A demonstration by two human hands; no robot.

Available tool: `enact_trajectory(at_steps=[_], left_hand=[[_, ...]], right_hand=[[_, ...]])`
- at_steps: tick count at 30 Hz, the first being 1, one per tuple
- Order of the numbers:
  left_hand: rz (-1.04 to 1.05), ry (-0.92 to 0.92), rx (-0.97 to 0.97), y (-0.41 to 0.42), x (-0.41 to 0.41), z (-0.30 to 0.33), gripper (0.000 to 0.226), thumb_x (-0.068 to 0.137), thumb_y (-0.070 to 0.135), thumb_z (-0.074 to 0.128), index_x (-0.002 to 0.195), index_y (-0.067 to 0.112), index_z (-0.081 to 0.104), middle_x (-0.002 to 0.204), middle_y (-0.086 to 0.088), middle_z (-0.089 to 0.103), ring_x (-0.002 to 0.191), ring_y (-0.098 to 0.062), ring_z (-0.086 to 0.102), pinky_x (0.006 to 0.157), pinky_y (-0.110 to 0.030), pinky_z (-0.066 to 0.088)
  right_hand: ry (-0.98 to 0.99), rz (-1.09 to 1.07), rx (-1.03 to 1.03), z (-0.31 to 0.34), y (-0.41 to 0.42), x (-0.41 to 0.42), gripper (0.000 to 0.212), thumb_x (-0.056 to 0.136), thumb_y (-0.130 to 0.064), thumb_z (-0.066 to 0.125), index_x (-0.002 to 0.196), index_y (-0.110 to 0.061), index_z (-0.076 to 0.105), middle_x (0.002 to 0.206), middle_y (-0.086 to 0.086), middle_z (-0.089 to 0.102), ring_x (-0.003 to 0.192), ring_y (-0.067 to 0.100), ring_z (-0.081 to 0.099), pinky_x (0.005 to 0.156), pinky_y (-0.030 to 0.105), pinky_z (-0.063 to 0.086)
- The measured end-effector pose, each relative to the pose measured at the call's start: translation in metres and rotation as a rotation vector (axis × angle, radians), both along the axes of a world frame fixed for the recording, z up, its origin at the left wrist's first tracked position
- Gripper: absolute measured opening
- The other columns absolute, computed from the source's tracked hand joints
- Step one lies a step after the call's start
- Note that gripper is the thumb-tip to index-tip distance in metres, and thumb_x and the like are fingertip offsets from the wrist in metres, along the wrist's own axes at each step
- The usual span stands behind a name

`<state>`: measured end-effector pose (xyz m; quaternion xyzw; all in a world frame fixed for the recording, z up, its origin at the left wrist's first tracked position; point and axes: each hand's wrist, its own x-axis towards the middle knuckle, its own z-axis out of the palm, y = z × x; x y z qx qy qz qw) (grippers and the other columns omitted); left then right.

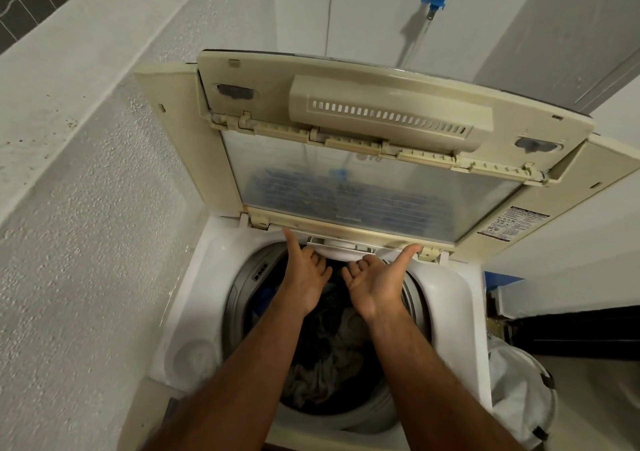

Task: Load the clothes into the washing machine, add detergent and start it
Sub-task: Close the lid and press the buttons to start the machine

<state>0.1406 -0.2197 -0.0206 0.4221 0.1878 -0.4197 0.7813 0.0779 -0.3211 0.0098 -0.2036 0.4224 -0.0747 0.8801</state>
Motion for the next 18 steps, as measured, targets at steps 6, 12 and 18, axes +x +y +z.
enact_trajectory(at_steps=[6,12,18], left_hand=[[0.024,-0.002,0.036,-0.008,0.007,0.005,0.103,0.075,0.088,0.024,0.152,0.018,0.024,0.157,-0.008,0.028,0.144,-0.023,0.027,0.120,-0.043,0.018],[0.000,-0.027,0.030,-0.008,0.006,0.006,0.104,0.076,0.087,0.020,0.152,0.016,0.021,0.158,-0.008,0.025,0.146,-0.022,0.021,0.120,-0.042,0.015],[0.006,-0.052,0.095,-0.014,0.009,0.011,0.108,0.071,0.090,0.027,0.151,0.018,0.025,0.154,-0.007,0.033,0.141,-0.019,0.032,0.119,-0.040,0.020]], right_hand=[[0.005,0.033,-0.023,-0.003,-0.004,0.003,0.128,0.066,-0.097,0.019,0.154,-0.007,-0.002,0.163,0.018,-0.003,0.151,0.032,0.002,0.123,0.048,0.009],[-0.023,0.012,0.002,0.002,-0.006,0.006,0.128,0.067,-0.097,0.019,0.154,-0.005,-0.002,0.163,0.018,-0.002,0.151,0.033,0.003,0.124,0.047,0.008],[0.019,0.033,-0.029,0.005,-0.005,0.012,0.127,0.068,-0.096,0.017,0.154,-0.005,-0.001,0.163,0.017,0.000,0.151,0.032,0.005,0.124,0.047,0.008]])
